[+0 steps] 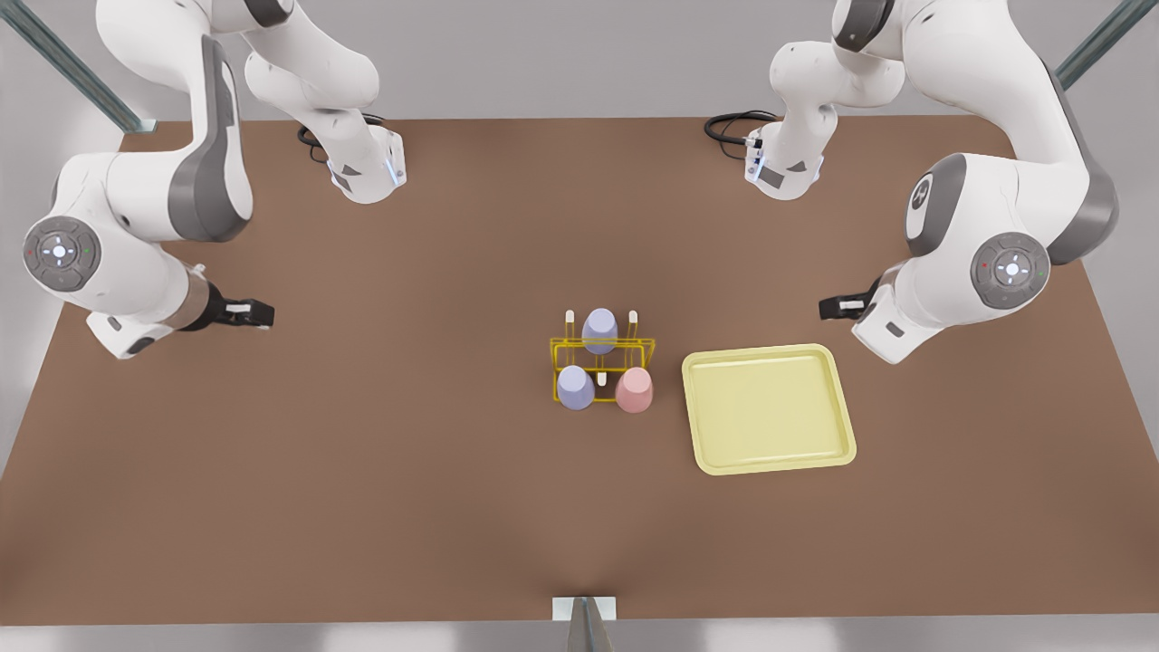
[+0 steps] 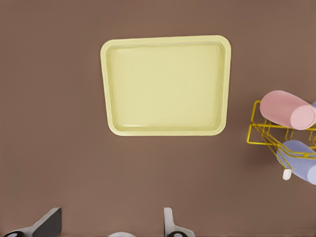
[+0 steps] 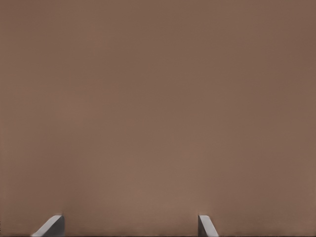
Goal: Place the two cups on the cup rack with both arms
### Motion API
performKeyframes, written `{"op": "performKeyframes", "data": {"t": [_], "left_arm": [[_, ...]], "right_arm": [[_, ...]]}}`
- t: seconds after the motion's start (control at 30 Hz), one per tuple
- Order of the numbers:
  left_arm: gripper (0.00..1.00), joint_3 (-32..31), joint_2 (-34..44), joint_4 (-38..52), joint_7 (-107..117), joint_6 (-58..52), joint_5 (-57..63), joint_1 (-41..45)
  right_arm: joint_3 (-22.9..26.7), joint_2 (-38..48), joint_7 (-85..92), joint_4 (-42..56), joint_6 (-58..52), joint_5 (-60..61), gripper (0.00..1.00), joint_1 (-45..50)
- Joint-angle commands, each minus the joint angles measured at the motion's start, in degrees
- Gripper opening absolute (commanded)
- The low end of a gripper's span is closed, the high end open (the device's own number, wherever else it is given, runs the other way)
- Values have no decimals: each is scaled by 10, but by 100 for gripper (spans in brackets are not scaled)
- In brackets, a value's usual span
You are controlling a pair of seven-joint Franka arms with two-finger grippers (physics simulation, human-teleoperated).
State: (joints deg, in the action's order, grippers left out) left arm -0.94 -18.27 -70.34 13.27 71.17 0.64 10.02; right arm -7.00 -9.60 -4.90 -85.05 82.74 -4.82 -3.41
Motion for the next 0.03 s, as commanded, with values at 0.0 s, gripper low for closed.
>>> {"op": "performKeyframes", "data": {"t": [0.0], "left_arm": [[100, 0, 1, 0, -84, -6, -1, 0]], "right_arm": [[2, 2, 12, -2, -47, 7, 100, 0]]}}
